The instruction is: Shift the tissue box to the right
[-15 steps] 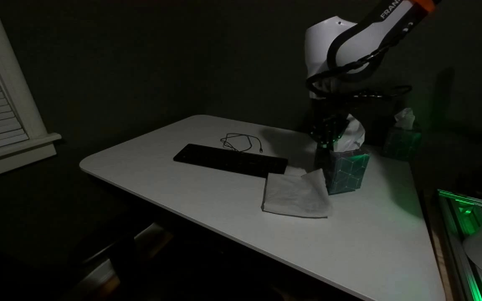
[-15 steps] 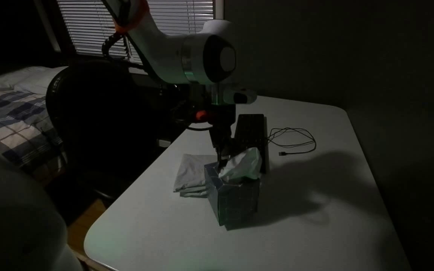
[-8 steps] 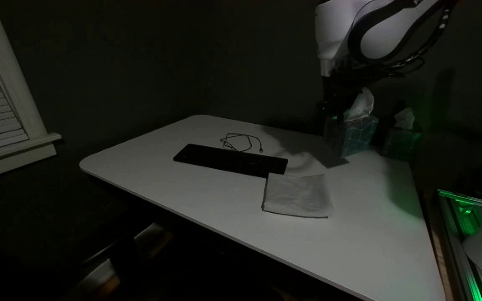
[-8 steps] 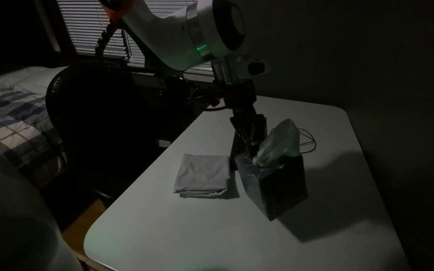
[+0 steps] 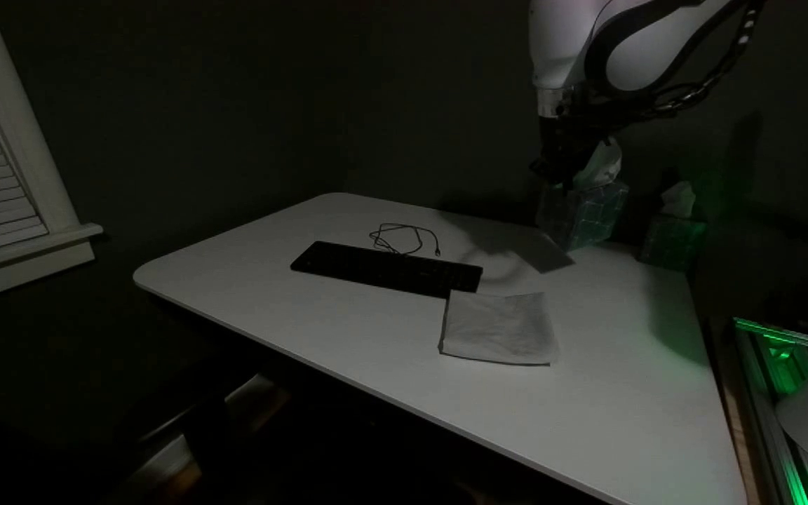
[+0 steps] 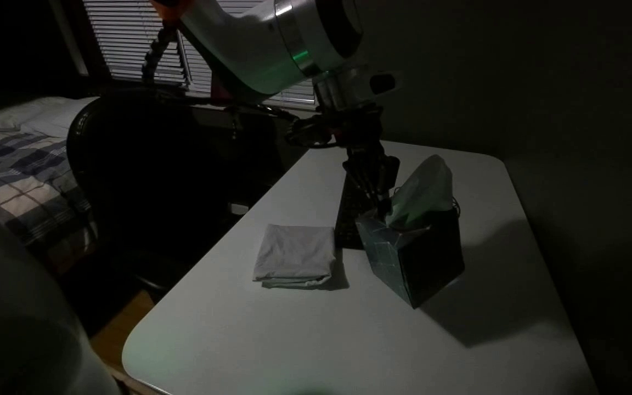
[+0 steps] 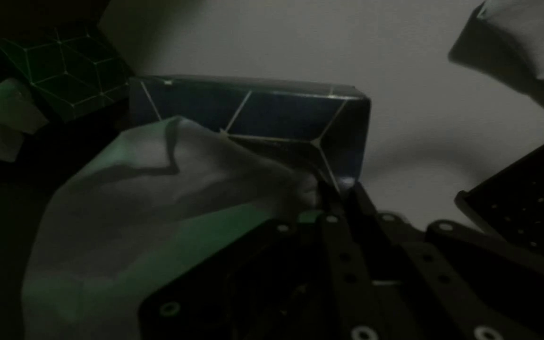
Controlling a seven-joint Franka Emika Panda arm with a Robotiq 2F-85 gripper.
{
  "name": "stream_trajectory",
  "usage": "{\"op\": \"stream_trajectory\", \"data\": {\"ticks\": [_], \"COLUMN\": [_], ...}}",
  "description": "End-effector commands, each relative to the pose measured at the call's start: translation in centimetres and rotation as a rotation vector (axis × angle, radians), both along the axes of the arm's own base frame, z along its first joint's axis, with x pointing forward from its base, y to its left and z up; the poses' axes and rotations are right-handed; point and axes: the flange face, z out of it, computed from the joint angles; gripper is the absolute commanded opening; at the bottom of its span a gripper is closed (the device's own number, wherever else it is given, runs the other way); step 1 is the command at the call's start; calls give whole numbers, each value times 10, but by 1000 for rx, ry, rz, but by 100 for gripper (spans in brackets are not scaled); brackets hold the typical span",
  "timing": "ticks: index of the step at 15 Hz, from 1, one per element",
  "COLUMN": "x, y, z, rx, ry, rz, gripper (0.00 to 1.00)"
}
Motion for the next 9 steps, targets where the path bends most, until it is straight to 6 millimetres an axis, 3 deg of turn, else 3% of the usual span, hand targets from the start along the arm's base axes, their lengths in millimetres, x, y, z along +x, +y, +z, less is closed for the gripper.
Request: {"op": "stream_trajectory", "data": {"ticks": [1,4,9], "x": [0,22,81], "y": [-11,-45,-105], "z": [-6,-9,-6], "rx": [18,18,16], "ry": [11,21,82], "rz": [32,148,437], "gripper": [2,2,2]}}
